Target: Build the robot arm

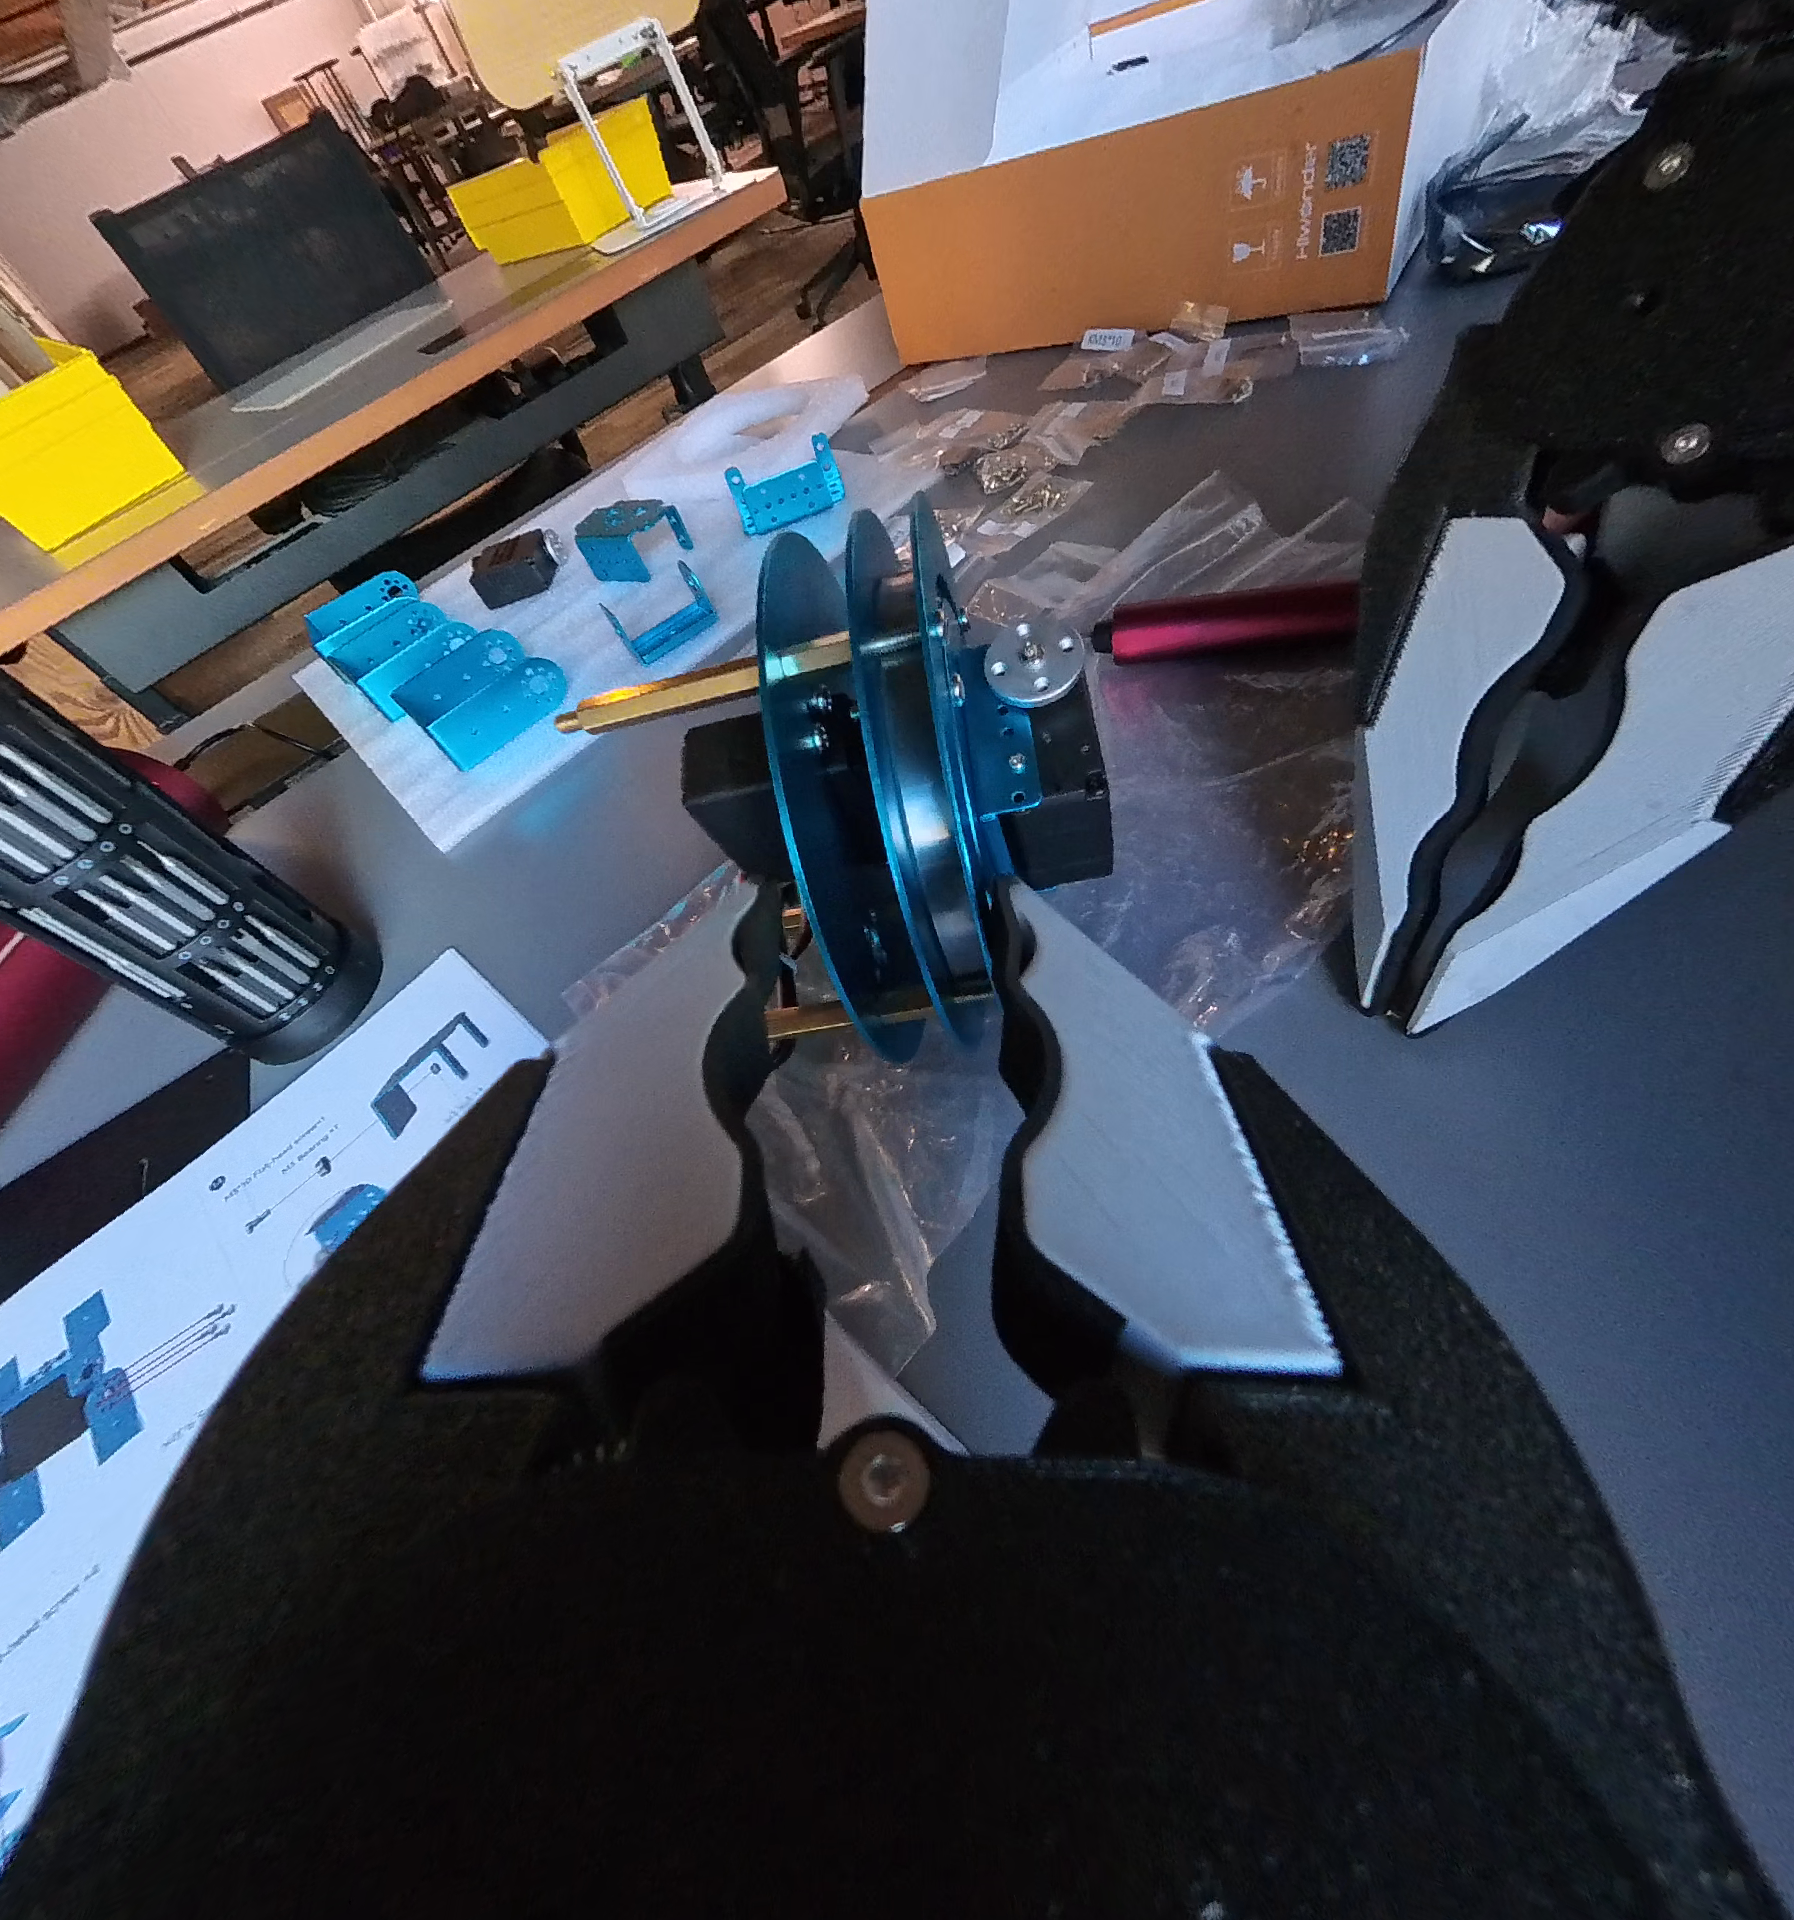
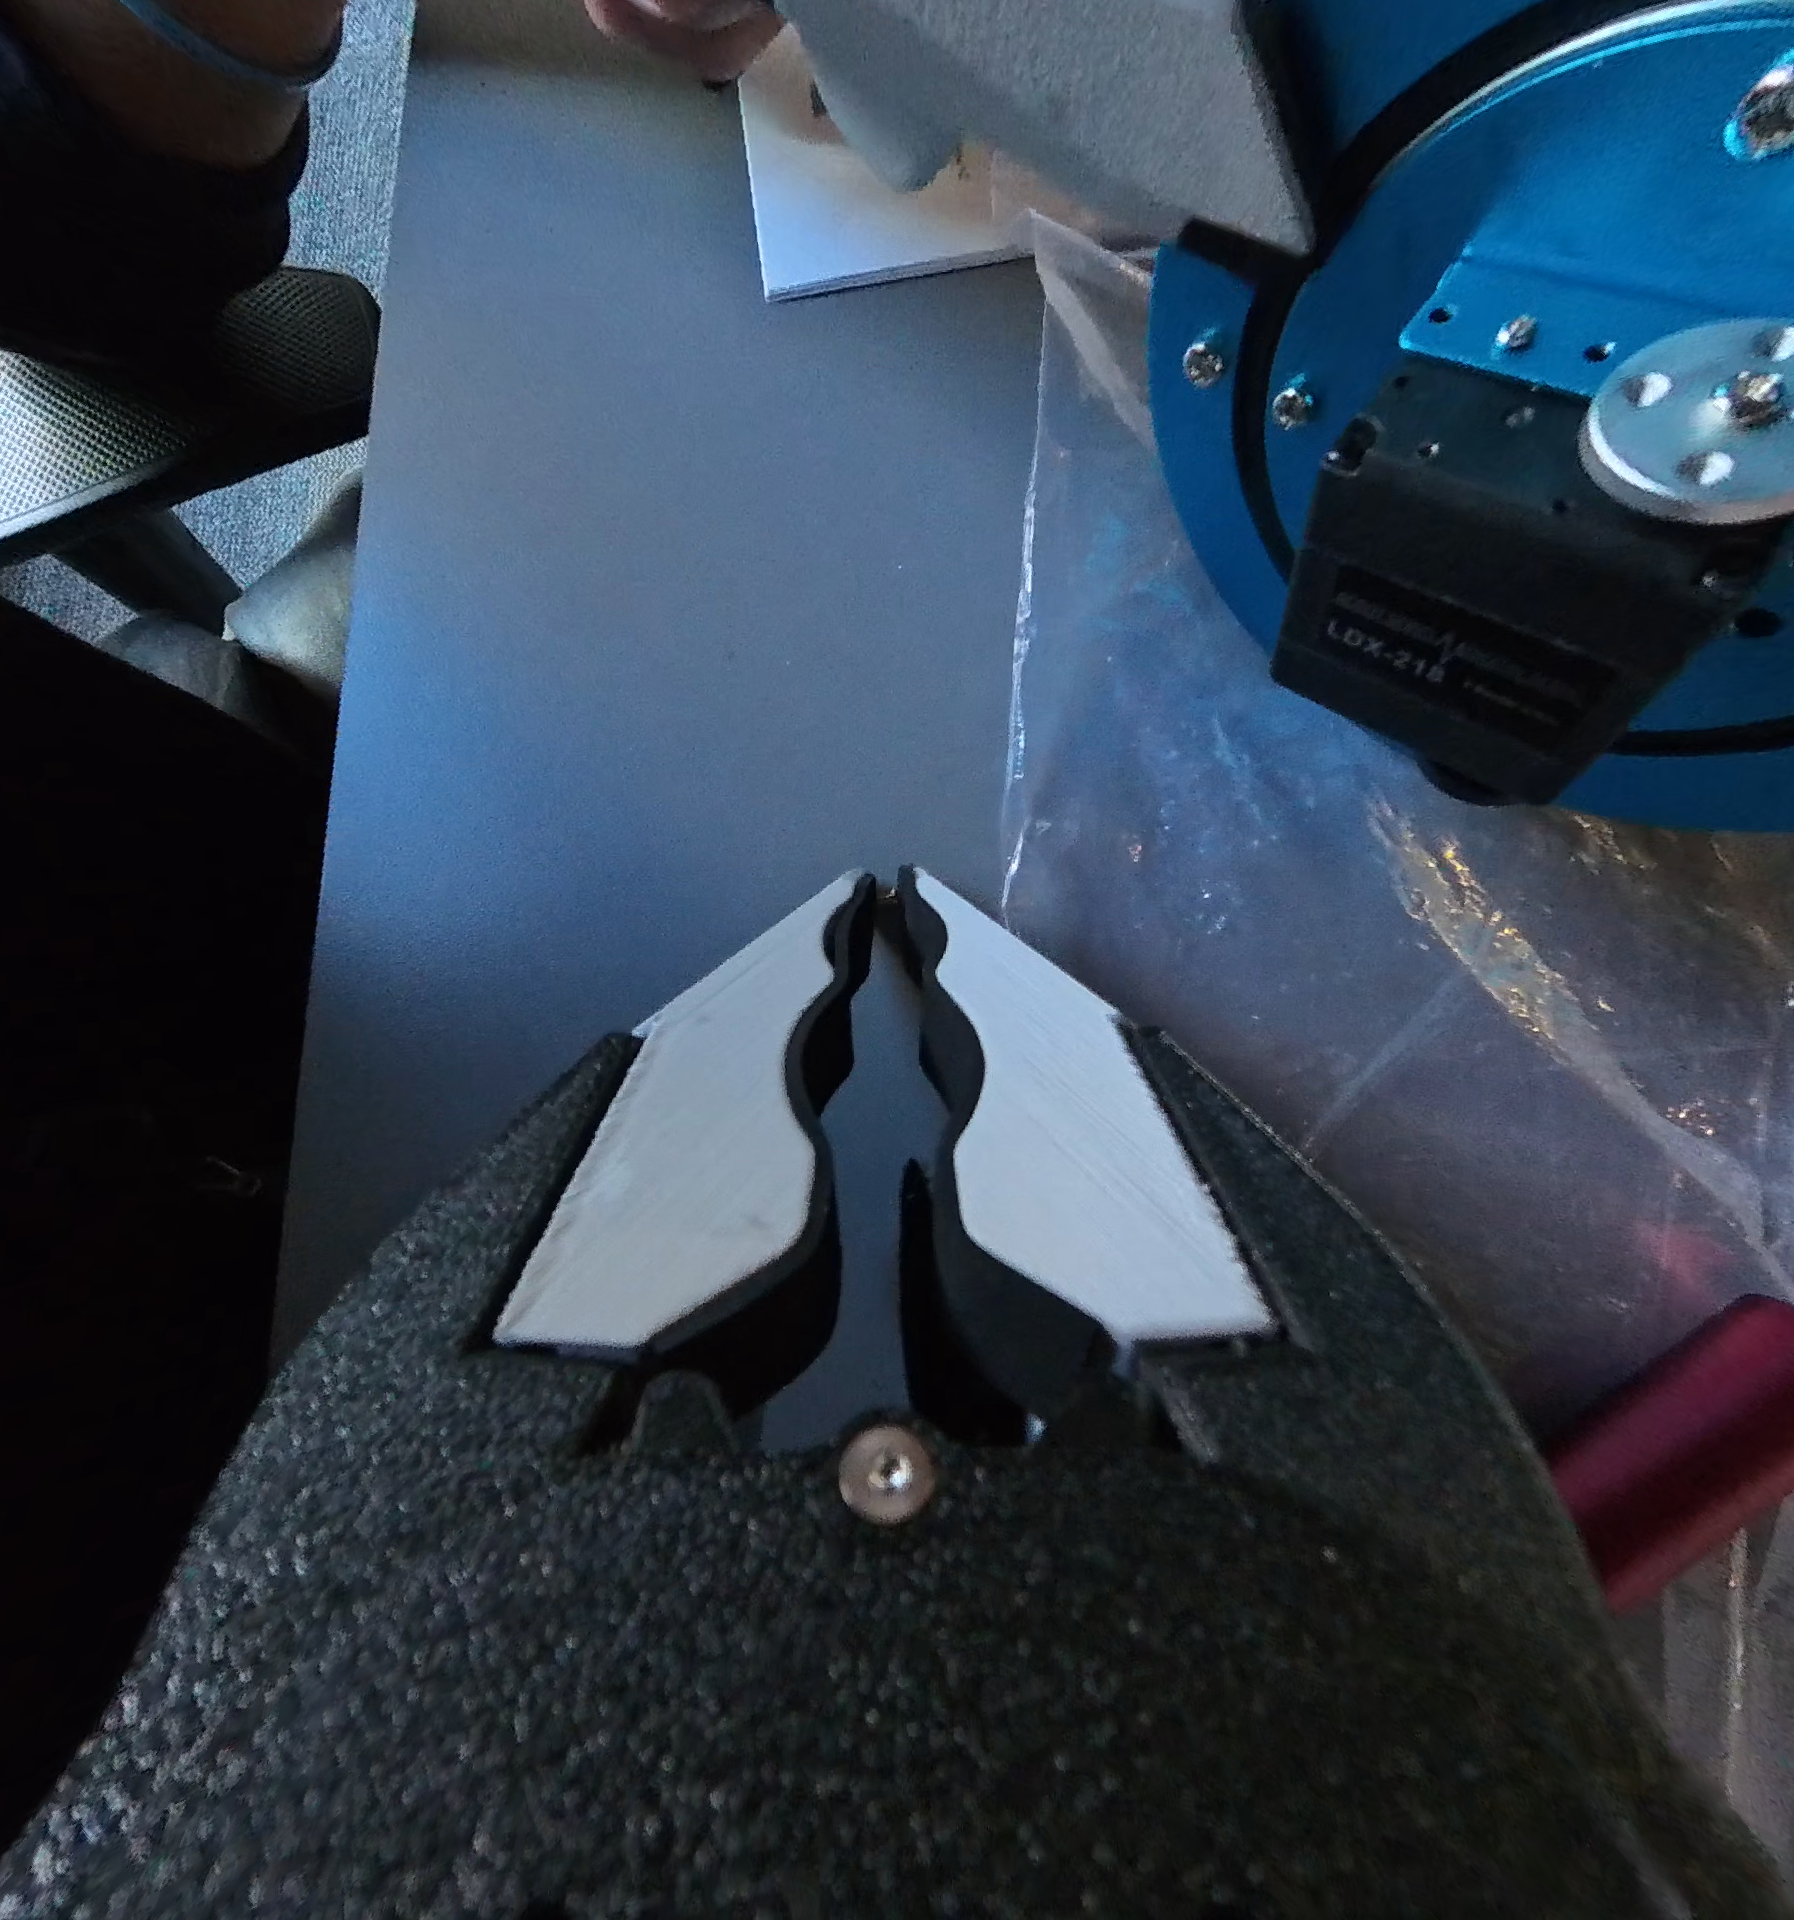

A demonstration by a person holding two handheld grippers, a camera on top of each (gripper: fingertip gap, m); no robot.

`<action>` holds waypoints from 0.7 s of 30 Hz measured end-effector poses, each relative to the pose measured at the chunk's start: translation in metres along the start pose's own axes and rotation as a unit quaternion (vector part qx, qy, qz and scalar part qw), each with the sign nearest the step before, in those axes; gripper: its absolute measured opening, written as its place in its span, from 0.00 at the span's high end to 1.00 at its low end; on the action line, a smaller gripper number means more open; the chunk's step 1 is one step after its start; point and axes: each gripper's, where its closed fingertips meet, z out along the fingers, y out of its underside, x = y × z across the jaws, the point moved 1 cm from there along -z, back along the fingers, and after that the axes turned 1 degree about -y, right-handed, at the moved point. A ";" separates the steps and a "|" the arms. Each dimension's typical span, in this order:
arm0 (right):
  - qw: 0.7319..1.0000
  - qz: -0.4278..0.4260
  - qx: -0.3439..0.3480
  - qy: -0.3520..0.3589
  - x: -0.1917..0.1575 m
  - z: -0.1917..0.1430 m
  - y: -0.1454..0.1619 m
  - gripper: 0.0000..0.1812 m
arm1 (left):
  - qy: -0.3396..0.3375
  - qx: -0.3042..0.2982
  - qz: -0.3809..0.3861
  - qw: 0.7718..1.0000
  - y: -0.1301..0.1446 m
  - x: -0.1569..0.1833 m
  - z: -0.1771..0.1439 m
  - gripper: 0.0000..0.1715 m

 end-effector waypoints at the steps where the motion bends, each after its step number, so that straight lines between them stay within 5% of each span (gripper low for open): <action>1: 1.000 -0.002 0.000 0.001 0.000 0.000 0.000 0.98 | -0.005 0.002 0.000 1.000 -0.001 -0.001 -0.001 0.76; 14: 0.997 -0.003 0.067 0.040 0.010 -0.029 -0.024 1.00 | -0.012 0.004 -0.065 0.998 0.016 0.010 -0.041 0.75; 21: 0.978 0.094 0.180 -0.049 0.006 -0.049 -0.064 1.00 | -0.015 -0.017 -0.058 0.998 0.020 0.013 -0.037 0.76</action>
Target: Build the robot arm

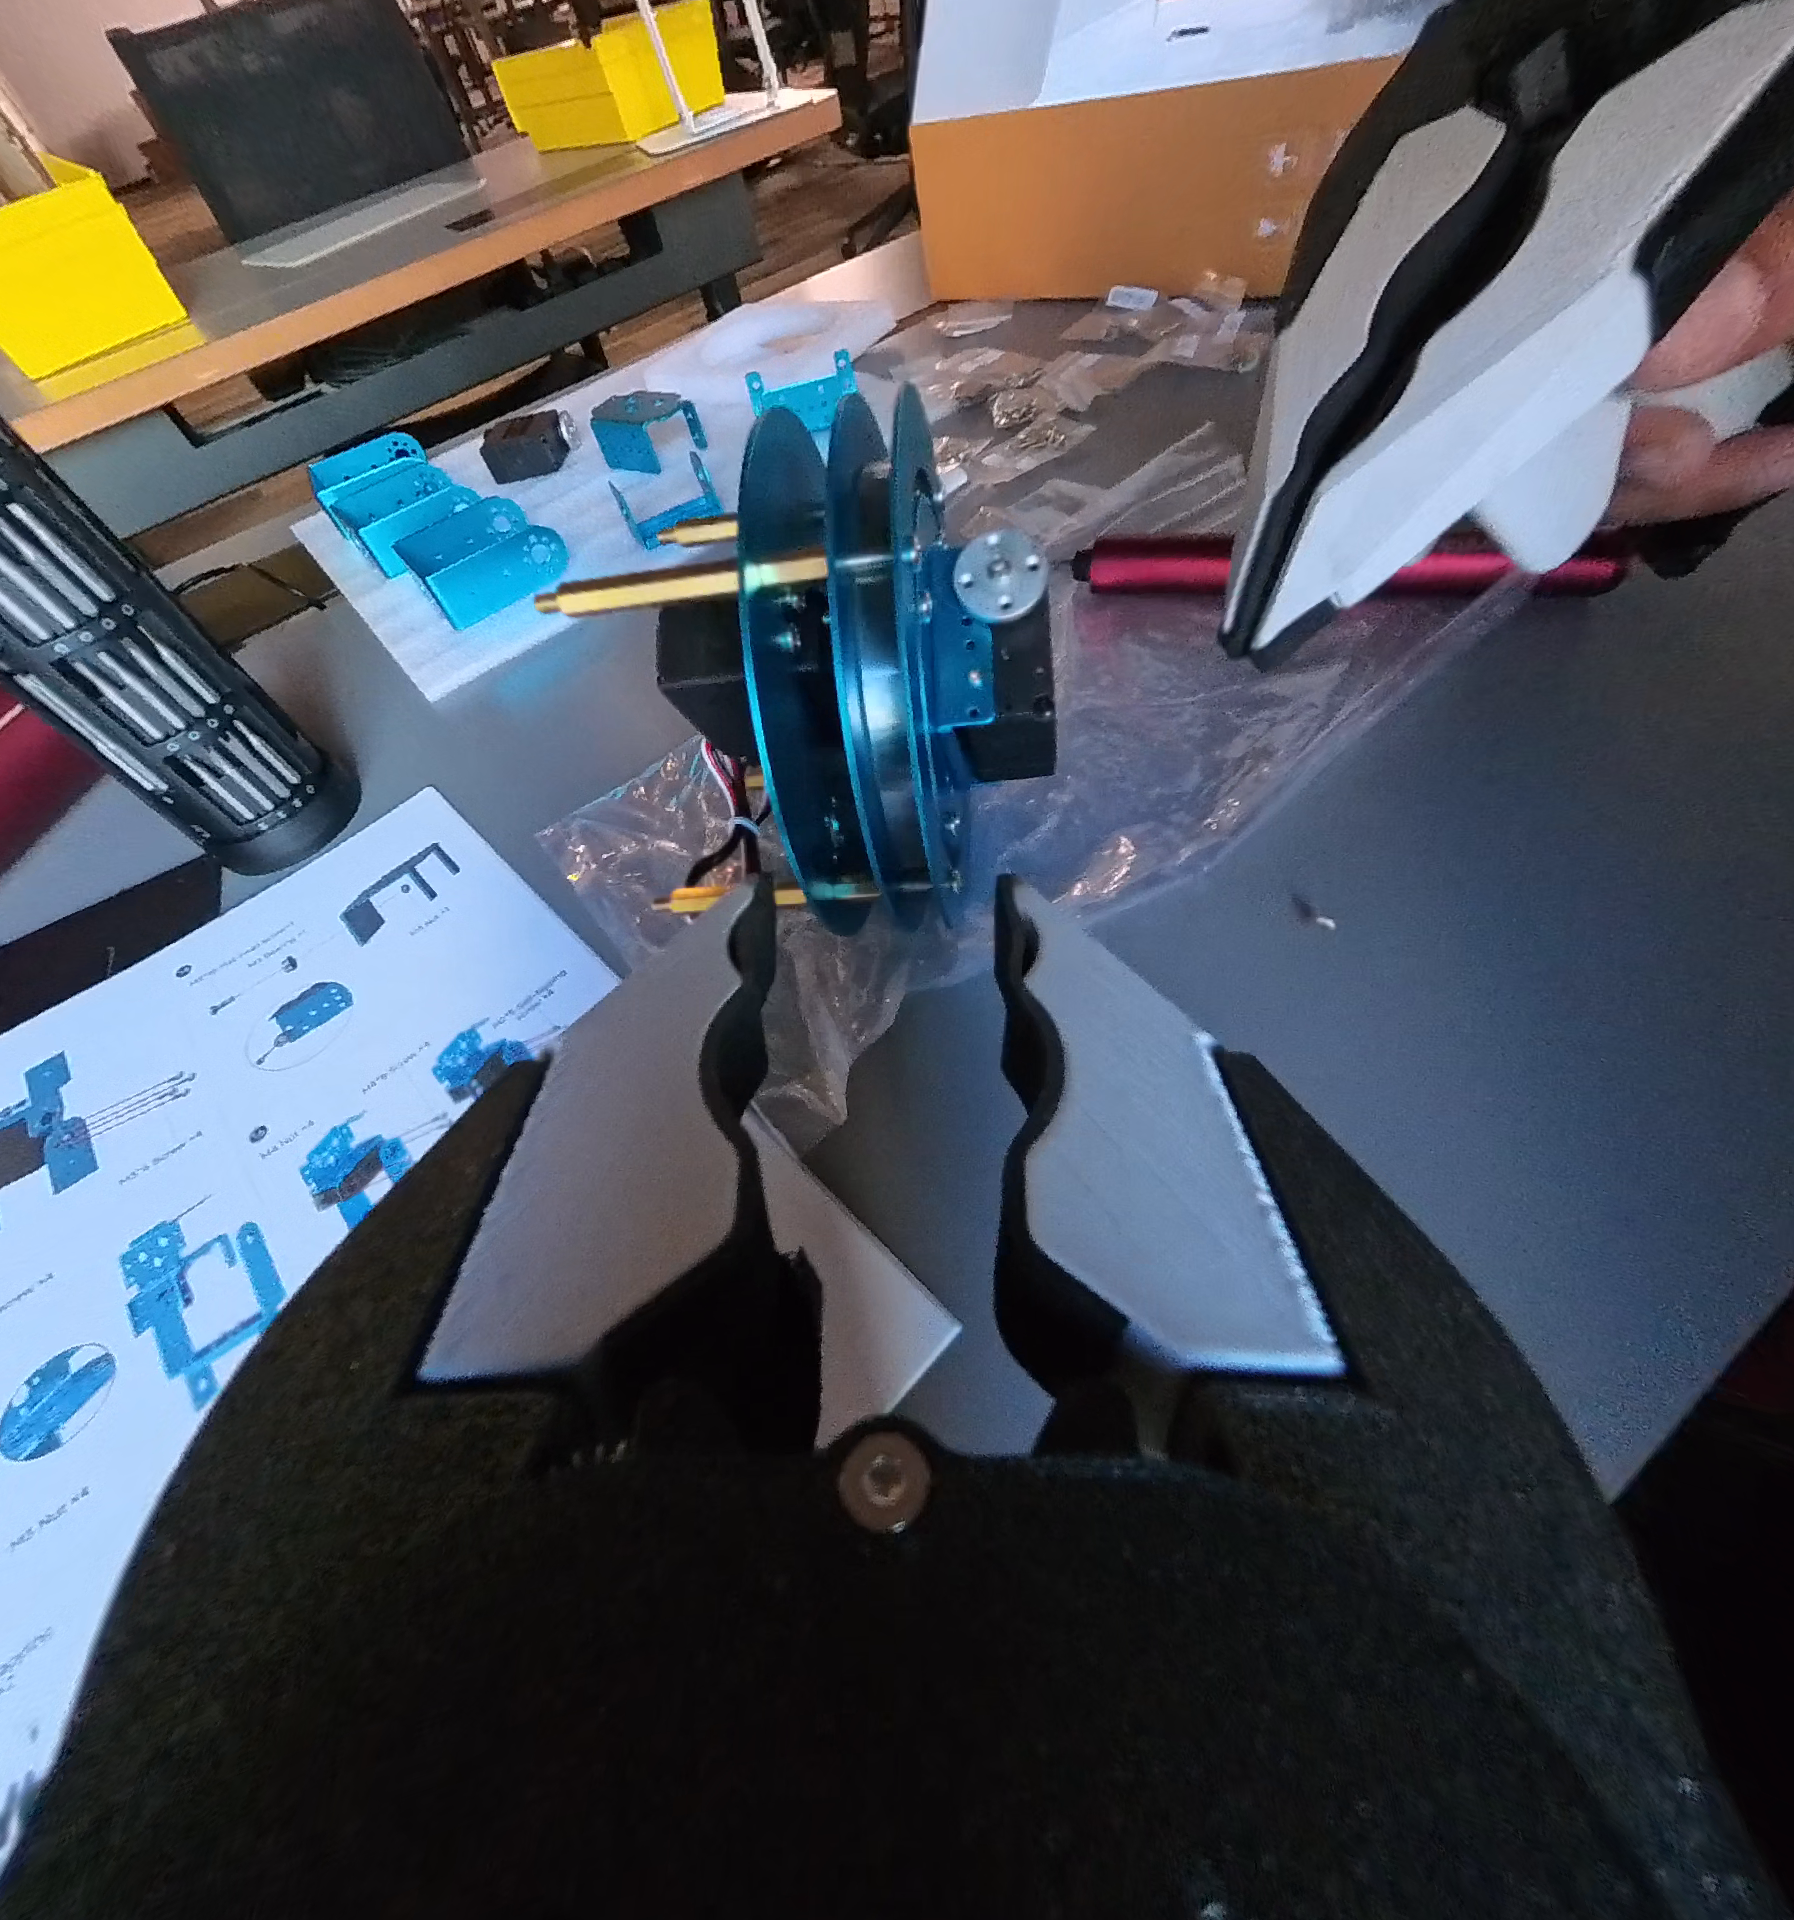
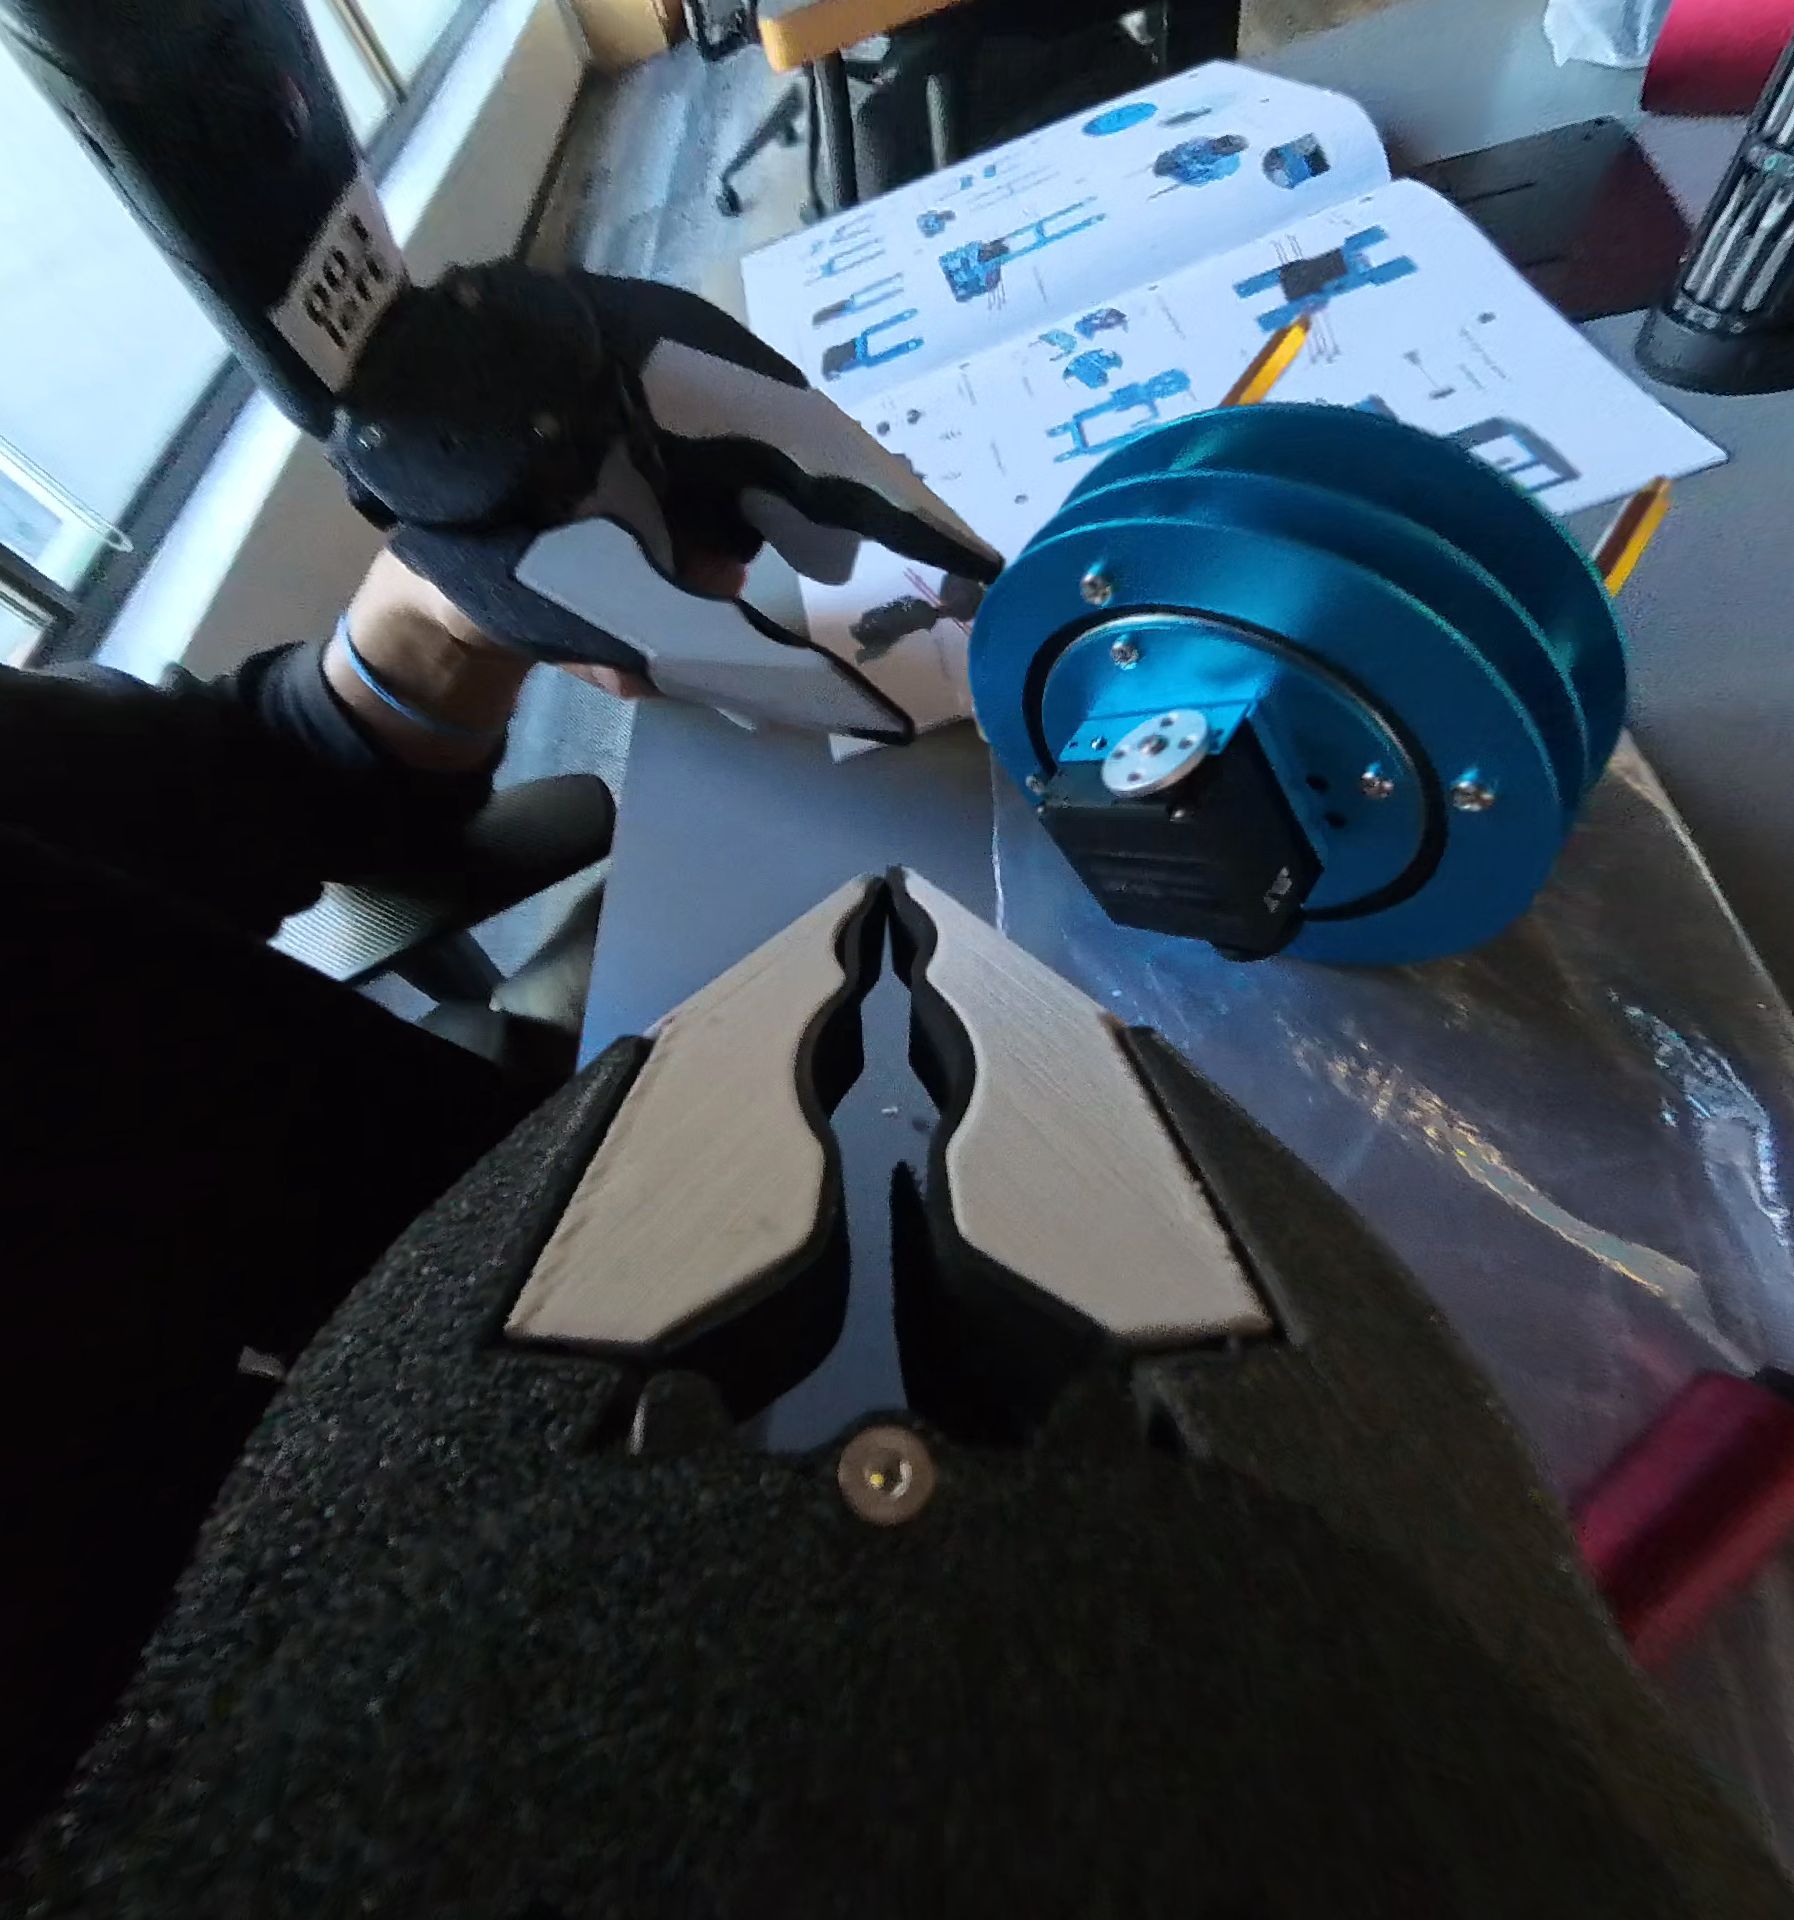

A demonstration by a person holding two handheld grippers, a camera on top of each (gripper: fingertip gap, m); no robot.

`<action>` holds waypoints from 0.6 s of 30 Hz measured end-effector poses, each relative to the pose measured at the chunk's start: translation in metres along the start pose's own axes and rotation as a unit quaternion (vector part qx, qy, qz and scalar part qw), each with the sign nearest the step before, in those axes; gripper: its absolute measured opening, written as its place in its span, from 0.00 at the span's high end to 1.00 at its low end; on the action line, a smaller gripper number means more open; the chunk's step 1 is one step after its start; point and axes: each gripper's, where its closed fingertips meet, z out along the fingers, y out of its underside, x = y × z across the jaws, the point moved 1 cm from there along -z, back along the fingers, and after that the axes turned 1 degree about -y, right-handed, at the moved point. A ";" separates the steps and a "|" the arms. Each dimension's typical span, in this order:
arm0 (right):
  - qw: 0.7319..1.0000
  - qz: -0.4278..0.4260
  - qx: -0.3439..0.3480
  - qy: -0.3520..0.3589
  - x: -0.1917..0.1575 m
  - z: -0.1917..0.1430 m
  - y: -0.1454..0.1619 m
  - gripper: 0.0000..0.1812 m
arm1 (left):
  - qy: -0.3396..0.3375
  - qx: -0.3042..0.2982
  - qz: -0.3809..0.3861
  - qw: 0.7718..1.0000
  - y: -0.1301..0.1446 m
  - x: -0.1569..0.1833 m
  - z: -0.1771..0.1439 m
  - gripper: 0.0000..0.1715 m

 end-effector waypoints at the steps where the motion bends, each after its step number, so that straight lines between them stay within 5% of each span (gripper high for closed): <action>1: 1.000 0.006 0.002 -0.007 0.000 0.001 -0.002 1.00 | 0.002 -0.005 -0.001 1.000 0.001 0.000 0.002 0.76; 13: 0.990 -0.118 -0.064 0.032 -0.005 0.026 -0.010 0.93 | -0.010 0.001 0.005 1.000 0.001 -0.005 -0.004 0.76; 15: 0.991 -0.105 -0.078 0.015 -0.013 0.023 0.000 0.86 | -0.017 -0.001 0.016 1.000 -0.001 -0.007 -0.001 0.77; 18: 0.987 -0.112 -0.119 0.010 -0.026 0.017 0.035 0.87 | -0.016 -0.001 0.017 1.000 -0.003 -0.009 0.002 0.80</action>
